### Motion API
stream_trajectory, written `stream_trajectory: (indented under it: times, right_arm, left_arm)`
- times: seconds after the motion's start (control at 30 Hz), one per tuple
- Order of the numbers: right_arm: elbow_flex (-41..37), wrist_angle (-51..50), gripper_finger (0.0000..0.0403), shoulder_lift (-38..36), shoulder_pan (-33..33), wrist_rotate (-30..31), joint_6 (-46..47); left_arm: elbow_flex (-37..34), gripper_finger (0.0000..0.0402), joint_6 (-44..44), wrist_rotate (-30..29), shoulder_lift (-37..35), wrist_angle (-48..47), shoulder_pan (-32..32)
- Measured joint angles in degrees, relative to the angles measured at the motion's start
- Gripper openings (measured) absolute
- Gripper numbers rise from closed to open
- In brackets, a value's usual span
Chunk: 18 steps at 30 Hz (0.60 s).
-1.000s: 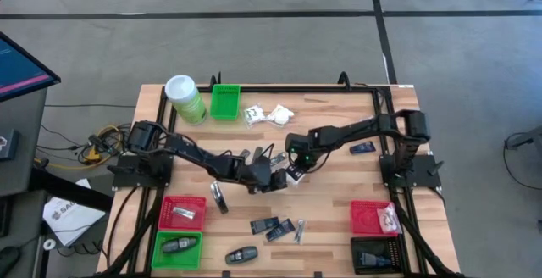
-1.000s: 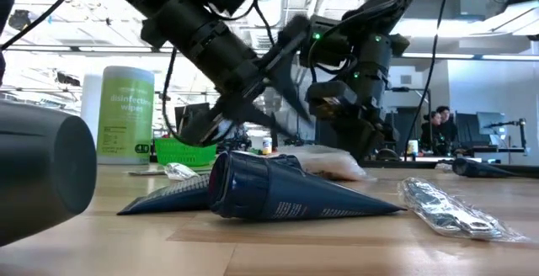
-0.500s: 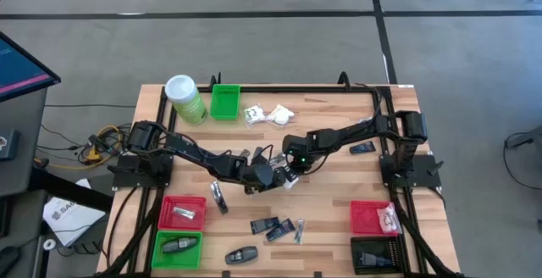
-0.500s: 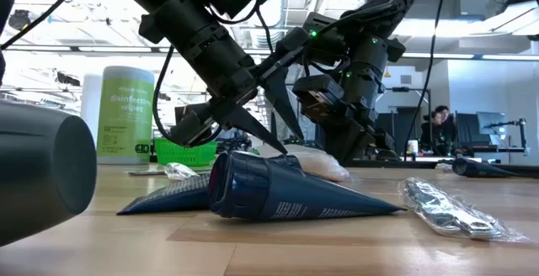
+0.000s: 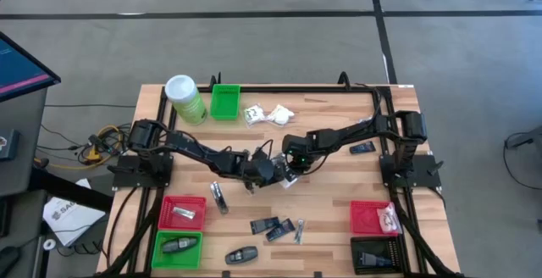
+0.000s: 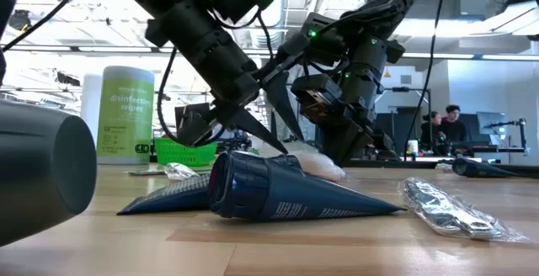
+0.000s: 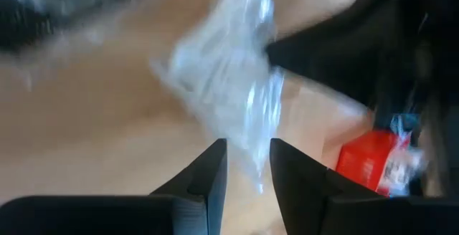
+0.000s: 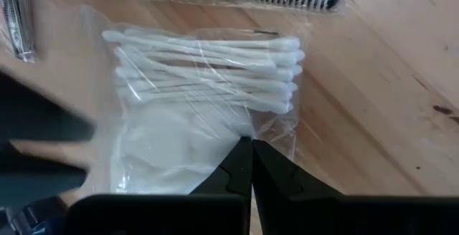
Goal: Pick & Place Travel size toiletries
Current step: Put the cotton pack into the right red bin
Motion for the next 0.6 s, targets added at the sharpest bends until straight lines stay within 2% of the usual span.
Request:
stream_trajectory:
  times: [0.27,0.6]
  right_arm:
    - [0.0,0.4,0.0000,0.0,-0.9,-0.3,0.0]
    - [0.0,1.1,0.0000,0.1,-1.1,-0.3,-0.3]
  left_arm:
    - [-1.8,0.0102,-3.2,-0.3,0.0,-0.1,-0.6]
    - [-2.2,0.0102,-0.9,-1.6,0.0,0.0,2.0]
